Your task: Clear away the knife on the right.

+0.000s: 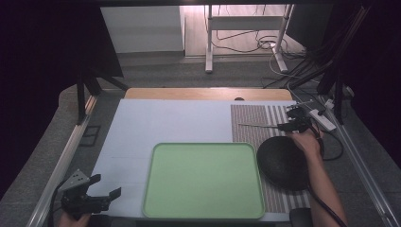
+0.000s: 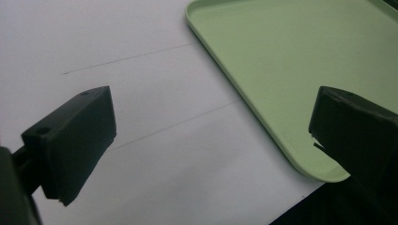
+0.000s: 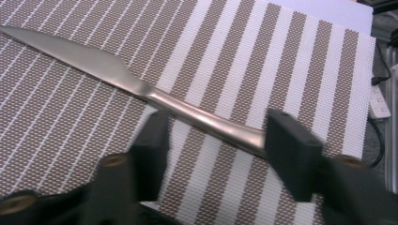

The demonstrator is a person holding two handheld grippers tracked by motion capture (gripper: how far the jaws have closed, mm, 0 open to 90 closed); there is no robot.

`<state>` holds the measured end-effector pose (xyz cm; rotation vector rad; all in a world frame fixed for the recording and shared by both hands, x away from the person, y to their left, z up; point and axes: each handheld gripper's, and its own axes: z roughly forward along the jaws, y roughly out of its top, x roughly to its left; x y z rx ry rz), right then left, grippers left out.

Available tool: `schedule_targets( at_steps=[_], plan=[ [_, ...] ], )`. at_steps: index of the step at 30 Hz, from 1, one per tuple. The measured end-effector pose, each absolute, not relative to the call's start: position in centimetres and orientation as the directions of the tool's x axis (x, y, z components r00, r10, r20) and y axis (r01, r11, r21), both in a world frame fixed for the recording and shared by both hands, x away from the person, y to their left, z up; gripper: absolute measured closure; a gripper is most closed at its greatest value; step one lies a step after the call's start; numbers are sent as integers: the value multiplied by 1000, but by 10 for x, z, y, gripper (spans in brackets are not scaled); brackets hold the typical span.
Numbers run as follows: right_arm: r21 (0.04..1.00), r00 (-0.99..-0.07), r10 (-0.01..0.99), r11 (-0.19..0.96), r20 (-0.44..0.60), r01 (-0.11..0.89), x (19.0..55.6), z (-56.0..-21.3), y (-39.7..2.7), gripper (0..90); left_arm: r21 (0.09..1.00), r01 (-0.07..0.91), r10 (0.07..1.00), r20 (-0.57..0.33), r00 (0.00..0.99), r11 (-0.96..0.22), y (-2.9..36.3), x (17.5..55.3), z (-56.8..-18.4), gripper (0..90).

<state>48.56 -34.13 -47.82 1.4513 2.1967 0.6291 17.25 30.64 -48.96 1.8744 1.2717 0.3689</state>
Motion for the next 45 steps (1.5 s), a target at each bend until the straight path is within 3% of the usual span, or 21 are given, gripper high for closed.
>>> schedule_targets(
  at_steps=[8,21,30,45],
  plan=[
    [569,-335,940,307,-58,763,502,-477,-360,895,759,633,874,-195,446,-154,306,173,-490,21],
    [517,-305,944,325,-125,792,524,-490,-378,899,758,633,873,-192,448,-158,306,172,-490,24],
    [470,-328,944,308,-41,827,515,-489,-390,900,758,631,873,-186,451,-164,305,171,-489,26],
    [393,-443,897,404,9,826,487,-486,-380,899,758,629,870,-183,458,-172,304,172,-489,26]
  ],
)
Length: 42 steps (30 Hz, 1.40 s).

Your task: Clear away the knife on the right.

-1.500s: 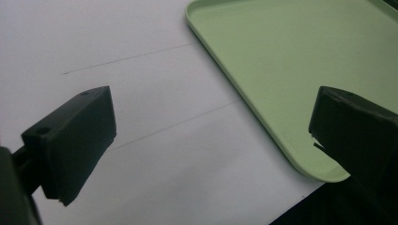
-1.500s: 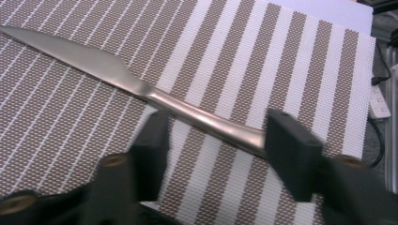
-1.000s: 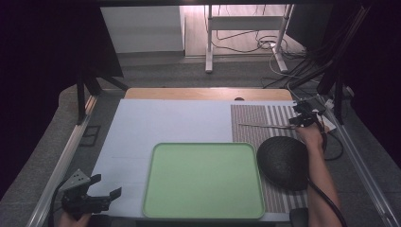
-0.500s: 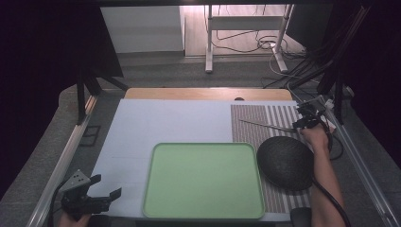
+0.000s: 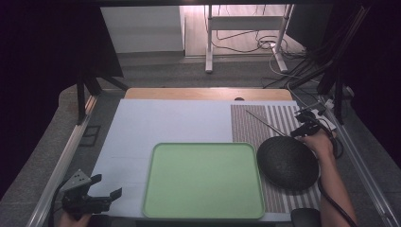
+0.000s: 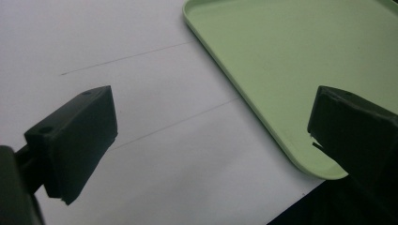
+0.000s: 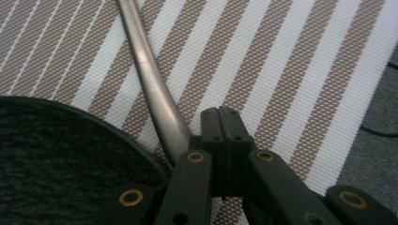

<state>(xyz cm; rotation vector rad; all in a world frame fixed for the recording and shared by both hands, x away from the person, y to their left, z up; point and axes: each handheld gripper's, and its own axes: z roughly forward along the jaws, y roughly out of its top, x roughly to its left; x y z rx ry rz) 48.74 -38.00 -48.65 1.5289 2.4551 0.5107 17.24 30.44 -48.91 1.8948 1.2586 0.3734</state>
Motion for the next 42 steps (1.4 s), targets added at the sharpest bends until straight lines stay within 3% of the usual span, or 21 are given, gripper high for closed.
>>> schedule_targets(
  at_steps=[7,10,13,19,24,34,42],
  plan=[
    [399,-432,901,387,25,831,489,-484,-382,863,758,629,869,-184,459,-171,304,172,-489,26],
    [444,-413,910,356,36,822,490,-475,-383,737,758,630,869,-184,458,-171,304,172,-489,26],
    [454,-407,910,333,74,827,492,-467,-380,531,756,631,870,-183,458,-173,304,173,-489,26],
    [452,-422,906,362,34,815,497,-463,-363,168,755,633,870,-186,456,-170,304,173,-489,26],
    [417,-416,909,369,23,830,506,-466,-347,8,755,634,871,-189,454,-167,305,173,-489,26],
    [347,-457,889,432,-9,833,519,-479,-323,0,756,634,870,-191,454,-165,305,173,-490,26],
    [295,-486,874,472,-29,831,526,-492,-318,182,756,634,870,-192,455,-165,305,173,-490,26]
  ],
)
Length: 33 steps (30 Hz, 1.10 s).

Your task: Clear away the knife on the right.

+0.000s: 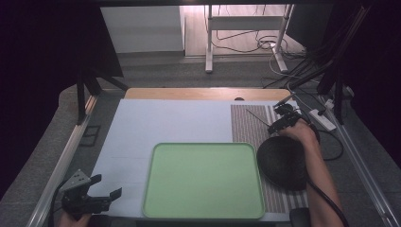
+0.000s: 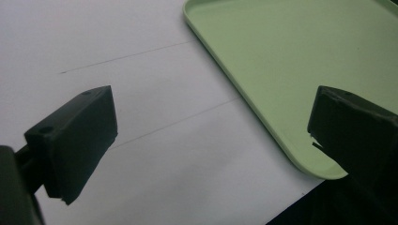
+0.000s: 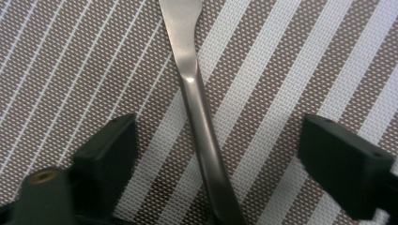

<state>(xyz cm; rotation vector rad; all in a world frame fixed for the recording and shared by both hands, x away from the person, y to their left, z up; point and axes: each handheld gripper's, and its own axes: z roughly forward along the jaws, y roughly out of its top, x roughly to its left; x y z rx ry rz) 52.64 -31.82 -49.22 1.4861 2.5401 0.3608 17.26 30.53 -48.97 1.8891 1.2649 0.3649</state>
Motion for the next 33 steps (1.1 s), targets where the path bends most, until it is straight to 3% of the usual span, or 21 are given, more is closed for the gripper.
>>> schedule_targets(
  at_steps=[3,5,7,12,15,24,33],
  plan=[
    [293,-506,861,497,-48,817,527,-491,-318,275,754,635,870,-191,455,-166,305,173,-490,27],
    [298,-532,845,521,-48,800,527,-489,-318,403,753,636,870,-190,454,-167,305,173,-490,28],
    [293,-554,831,541,-45,788,528,-488,-316,443,753,636,871,-189,454,-168,304,173,-490,28],
    [284,-600,799,586,-45,759,531,-485,-315,704,754,635,870,-189,455,-169,305,172,-490,28],
    [288,-612,790,594,-32,751,533,-485,-318,789,754,634,870,-188,456,-169,305,172,-490,28],
    [304,-609,793,582,-5,754,535,-485,-325,803,755,633,869,-188,458,-170,305,172,-490,30],
    [387,-565,825,517,13,763,534,-479,-344,804,754,633,868,-184,462,-177,304,172,-489,30]
  ],
)
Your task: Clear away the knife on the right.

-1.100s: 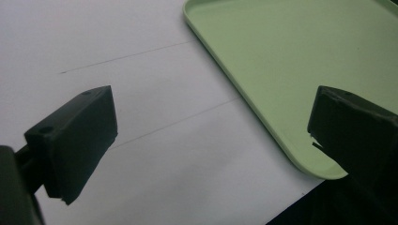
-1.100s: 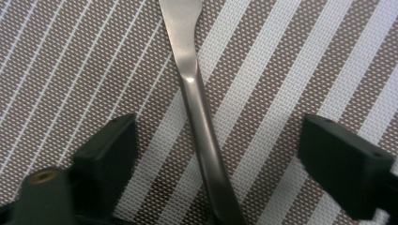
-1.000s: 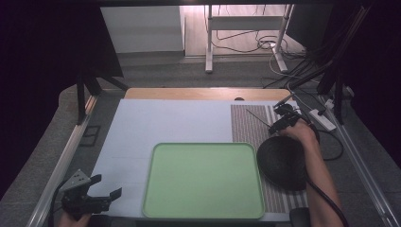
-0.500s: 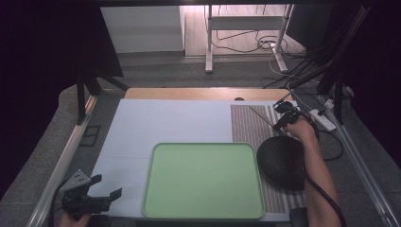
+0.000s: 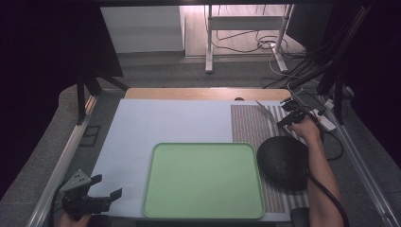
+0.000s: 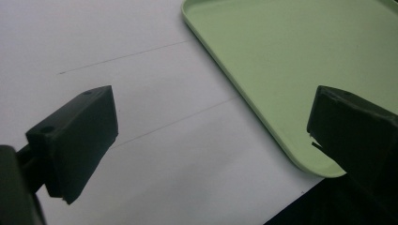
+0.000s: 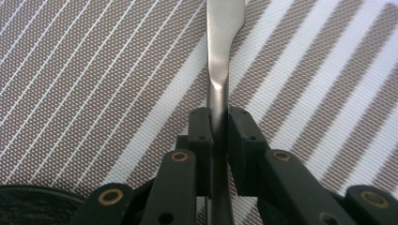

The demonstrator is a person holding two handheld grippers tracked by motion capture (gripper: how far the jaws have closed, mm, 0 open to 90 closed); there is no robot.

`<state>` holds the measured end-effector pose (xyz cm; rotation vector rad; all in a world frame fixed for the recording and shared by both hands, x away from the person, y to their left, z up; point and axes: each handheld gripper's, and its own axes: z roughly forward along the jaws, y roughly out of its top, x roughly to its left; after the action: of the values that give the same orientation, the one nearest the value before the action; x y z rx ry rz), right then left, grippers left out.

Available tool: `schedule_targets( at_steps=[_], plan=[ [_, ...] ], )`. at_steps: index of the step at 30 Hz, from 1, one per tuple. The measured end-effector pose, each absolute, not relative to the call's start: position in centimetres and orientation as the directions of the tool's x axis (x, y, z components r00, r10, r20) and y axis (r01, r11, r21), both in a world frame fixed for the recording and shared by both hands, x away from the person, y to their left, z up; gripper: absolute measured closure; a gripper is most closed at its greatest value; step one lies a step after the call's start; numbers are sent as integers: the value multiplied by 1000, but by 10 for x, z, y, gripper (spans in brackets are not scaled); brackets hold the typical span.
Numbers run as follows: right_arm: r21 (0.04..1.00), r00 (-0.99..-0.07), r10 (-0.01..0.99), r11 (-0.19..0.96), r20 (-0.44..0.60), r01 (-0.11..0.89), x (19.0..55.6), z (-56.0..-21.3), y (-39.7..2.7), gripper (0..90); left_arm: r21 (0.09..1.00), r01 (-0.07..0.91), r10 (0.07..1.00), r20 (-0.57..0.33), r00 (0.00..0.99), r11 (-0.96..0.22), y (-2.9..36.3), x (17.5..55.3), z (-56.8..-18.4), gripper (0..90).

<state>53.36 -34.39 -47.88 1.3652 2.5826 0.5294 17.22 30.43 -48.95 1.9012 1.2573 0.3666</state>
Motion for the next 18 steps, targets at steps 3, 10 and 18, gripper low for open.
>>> schedule_targets(
  at_steps=[3,10,18],
  plan=[
    [403,-551,835,501,9,766,533,-476,-349,804,755,631,868,-182,461,-177,304,172,-489,30],
    [445,-515,857,453,21,773,530,-468,-364,804,755,631,868,-180,462,-180,304,172,-489,31],
    [503,-480,876,393,50,769,522,-451,-377,804,755,630,868,-177,464,-182,304,172,-489,31]
  ],
)
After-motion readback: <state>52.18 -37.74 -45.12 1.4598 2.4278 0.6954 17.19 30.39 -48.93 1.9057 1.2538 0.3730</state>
